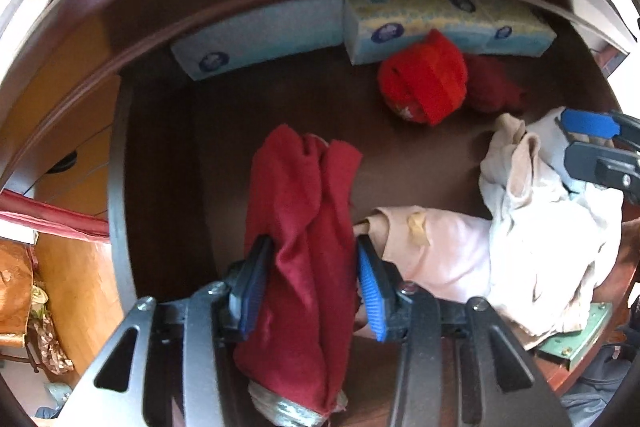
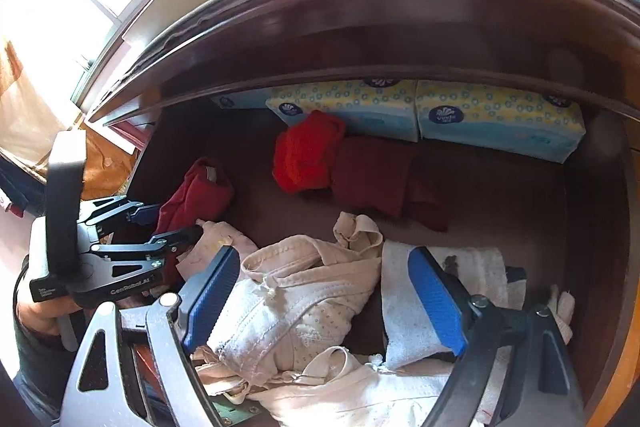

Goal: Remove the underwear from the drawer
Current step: 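Grasp the dark red sock with the left gripper while the right gripper grasps the beige underwear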

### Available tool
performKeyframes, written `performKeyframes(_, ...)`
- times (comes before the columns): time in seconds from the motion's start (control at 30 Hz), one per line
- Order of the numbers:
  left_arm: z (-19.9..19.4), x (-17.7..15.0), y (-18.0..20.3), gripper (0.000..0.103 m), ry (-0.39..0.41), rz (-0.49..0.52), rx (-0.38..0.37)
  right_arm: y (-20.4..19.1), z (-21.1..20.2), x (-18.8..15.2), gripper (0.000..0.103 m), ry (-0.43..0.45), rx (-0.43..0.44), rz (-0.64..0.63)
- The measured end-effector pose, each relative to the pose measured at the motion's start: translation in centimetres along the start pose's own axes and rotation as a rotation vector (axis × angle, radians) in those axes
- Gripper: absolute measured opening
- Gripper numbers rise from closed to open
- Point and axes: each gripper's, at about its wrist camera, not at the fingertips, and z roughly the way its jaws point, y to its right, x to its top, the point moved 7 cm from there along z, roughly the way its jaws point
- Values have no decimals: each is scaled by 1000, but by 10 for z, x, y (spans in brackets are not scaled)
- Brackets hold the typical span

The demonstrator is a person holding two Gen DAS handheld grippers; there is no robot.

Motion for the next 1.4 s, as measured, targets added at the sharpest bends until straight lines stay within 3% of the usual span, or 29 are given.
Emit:
performKeyframes(0.27, 18, 10, 12, 46, -75, 39, 22, -2, 14, -3, 88, -58, -15, -2)
performKeyframes(0.4, 21, 14, 19, 45, -76, 60, 26, 0, 24, -6, 88, -111, 3, 16)
performKeyframes(0.43, 21, 14, 21, 44, -72, 60, 24, 1, 27, -6, 88, -122, 3, 19)
performKeyframes(0.57, 11, 12, 20, 24, -36, 73, 32, -3, 36, -9, 88, -167, 18, 11)
performKeyframes(0.67, 8, 13, 23, 19, -15, 67, 5, -6, 45, -11, 88, -207, 24, 10)
performKeyframes(0.93, -3, 20, 21, 17, 38, 40, -63, -12, 77, -19, 90, -362, 58, 25)
performKeyframes(1.03, -5, 22, 24, 17, 43, 48, -63, -17, 82, -17, 96, -380, 70, 13)
performKeyframes(1.17, -9, 24, 25, 17, 47, 56, -68, -27, 89, -18, 96, -394, 95, -12)
performKeyframes(1.23, -9, 24, 25, 17, 48, 52, -72, -36, 91, -19, 89, -400, 137, -11)
performKeyframes(1.27, -10, 24, 24, 17, 52, 51, -74, -38, 93, -19, 81, -392, 140, -14)
performKeyframes(1.3, -10, 23, 21, 17, 57, 50, -76, -41, 93, -19, 66, -384, 145, -20)
performKeyframes(1.4, -13, 21, 15, 17, 71, 41, -80, -52, 90, -20, 53, -351, 145, -65)
